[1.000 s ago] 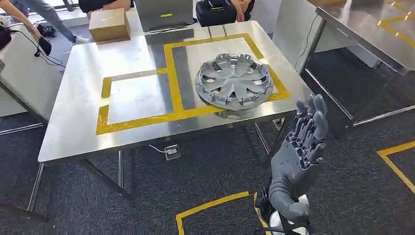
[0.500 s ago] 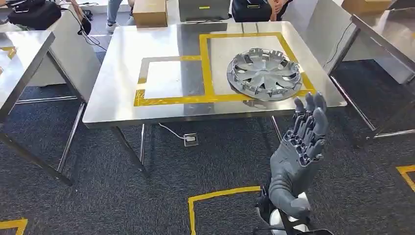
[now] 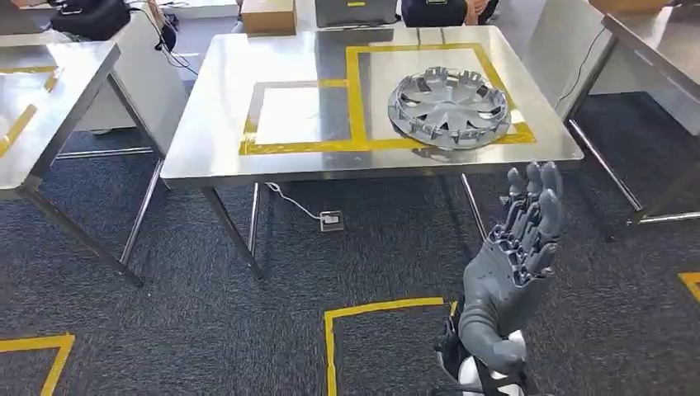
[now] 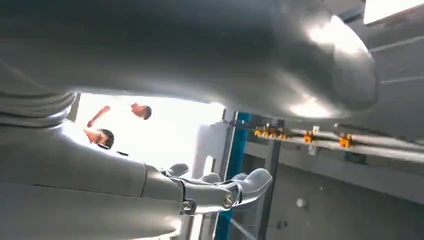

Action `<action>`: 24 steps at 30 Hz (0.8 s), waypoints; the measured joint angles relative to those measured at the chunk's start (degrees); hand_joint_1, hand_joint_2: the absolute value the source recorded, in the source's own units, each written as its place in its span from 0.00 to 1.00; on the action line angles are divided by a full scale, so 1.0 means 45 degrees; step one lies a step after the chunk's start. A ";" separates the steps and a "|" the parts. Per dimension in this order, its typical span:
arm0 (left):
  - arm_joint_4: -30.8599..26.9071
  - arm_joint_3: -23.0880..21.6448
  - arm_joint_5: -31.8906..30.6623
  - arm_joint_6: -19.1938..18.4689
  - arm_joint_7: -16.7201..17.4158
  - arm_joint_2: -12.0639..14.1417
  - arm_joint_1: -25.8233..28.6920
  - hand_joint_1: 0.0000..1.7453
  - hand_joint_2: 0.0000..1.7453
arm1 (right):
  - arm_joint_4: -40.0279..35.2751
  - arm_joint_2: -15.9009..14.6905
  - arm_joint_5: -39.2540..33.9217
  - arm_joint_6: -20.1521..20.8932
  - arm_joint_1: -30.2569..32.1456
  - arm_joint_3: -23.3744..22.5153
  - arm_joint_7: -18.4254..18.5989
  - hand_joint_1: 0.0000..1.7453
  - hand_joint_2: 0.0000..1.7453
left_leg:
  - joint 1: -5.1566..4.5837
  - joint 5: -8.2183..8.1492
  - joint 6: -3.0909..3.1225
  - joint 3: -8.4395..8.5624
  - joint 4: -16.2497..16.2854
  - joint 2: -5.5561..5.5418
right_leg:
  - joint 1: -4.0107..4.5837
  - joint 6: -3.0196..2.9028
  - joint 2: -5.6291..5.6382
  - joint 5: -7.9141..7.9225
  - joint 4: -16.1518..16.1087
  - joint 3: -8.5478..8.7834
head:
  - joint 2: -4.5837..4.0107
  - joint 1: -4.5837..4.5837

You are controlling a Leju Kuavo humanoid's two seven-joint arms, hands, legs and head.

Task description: Take the parts from the cabinet and place them on the table.

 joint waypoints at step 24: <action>0.0000 0.0005 -0.0073 0.0024 -0.0155 -0.0024 -0.0037 0.00 0.00 | 0.0262 -0.0029 -0.0306 -0.0320 -0.0276 0.0005 0.0000 0.00 0.00 | -0.0071 0.0043 0.0565 0.0947 -0.0488 0.0075 | 0.0008 0.0583 -0.0012 -0.0382 0.0584 0.0051 | 0.0000 0.0063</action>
